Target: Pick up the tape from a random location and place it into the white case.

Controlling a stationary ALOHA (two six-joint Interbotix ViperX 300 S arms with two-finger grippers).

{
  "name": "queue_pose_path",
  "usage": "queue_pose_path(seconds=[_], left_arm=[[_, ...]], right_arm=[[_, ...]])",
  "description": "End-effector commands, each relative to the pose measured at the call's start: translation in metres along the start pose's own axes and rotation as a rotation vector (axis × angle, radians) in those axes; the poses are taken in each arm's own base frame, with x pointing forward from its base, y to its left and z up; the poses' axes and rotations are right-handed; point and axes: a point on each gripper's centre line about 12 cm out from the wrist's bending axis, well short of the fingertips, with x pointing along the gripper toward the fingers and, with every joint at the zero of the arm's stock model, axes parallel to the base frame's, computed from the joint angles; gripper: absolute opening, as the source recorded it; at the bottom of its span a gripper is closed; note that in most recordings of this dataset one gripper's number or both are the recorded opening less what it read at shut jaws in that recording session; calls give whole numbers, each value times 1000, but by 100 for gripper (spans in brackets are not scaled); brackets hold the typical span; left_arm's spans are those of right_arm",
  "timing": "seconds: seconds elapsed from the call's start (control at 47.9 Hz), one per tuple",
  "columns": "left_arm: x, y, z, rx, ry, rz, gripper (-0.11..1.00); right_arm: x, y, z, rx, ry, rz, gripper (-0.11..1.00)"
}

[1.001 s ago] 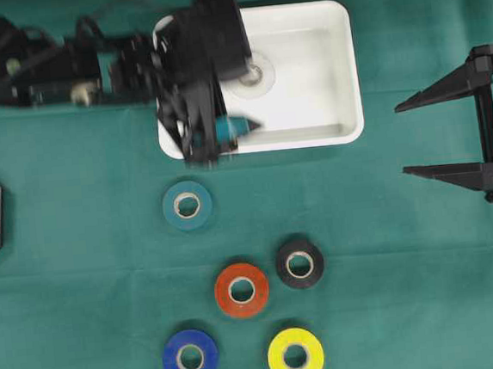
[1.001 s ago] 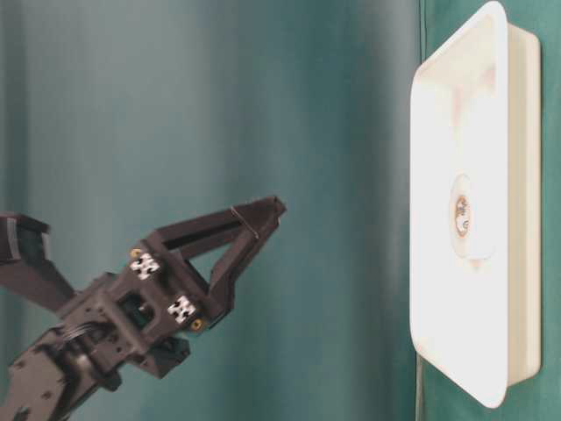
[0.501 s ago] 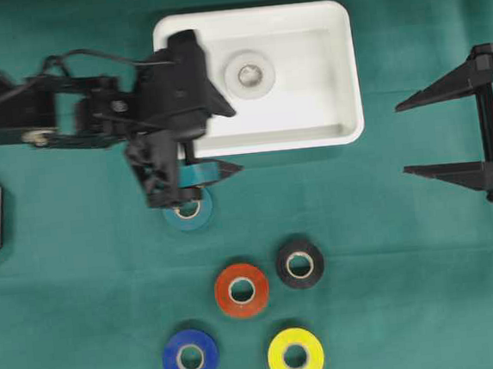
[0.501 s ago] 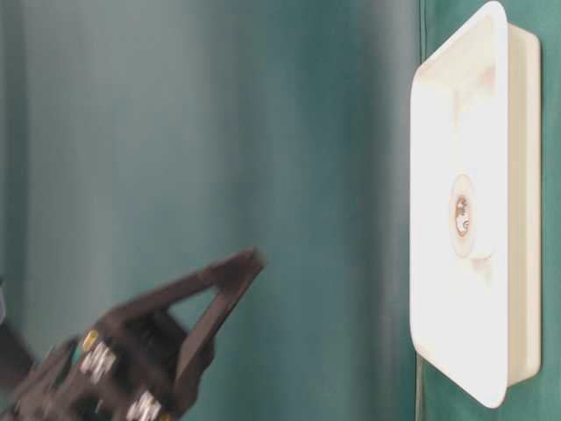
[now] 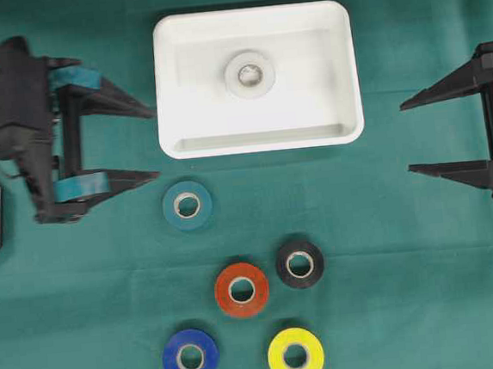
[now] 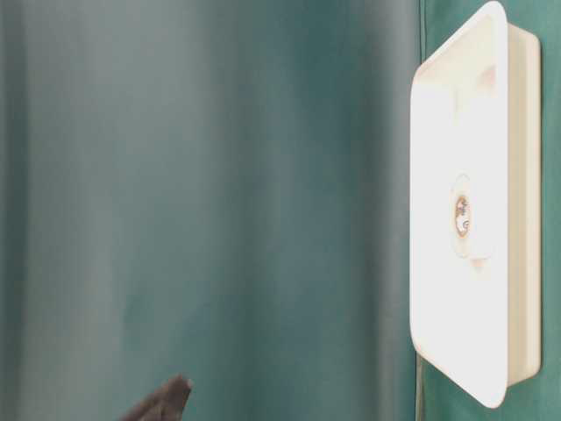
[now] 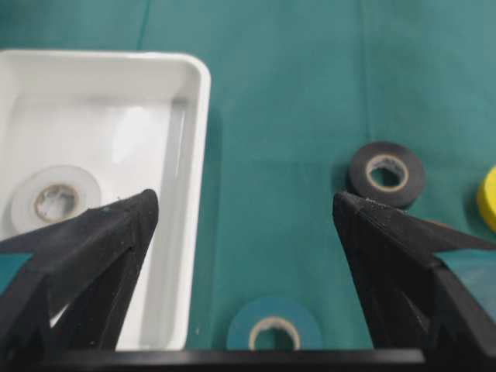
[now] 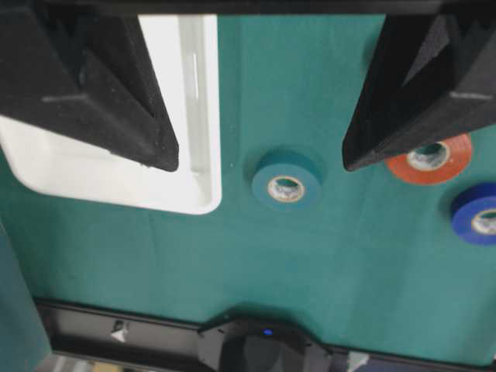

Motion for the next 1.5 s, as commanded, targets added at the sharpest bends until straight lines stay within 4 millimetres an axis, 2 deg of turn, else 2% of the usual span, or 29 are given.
queue_pose_path(seconds=[0.0, 0.229, 0.48, 0.751, 1.481], left_arm=[[-11, -1, 2, 1, -38, -3, 98], [-25, -7, -22, 12, -45, -24, 98], [-41, -7, -56, 7, -129, -25, 97], [-47, -8, -86, 3, -148, -34, 96], [-45, -14, -87, 10, -148, -59, 96]], right_arm=[[1, 0, 11, -6, -26, -1, 90], [1, 0, 9, -3, -21, -1, 90], [2, 0, 8, -4, -18, -1, 90], [5, 0, 4, -4, -3, -1, 90], [6, 1, 3, 6, 5, 3, 90]])
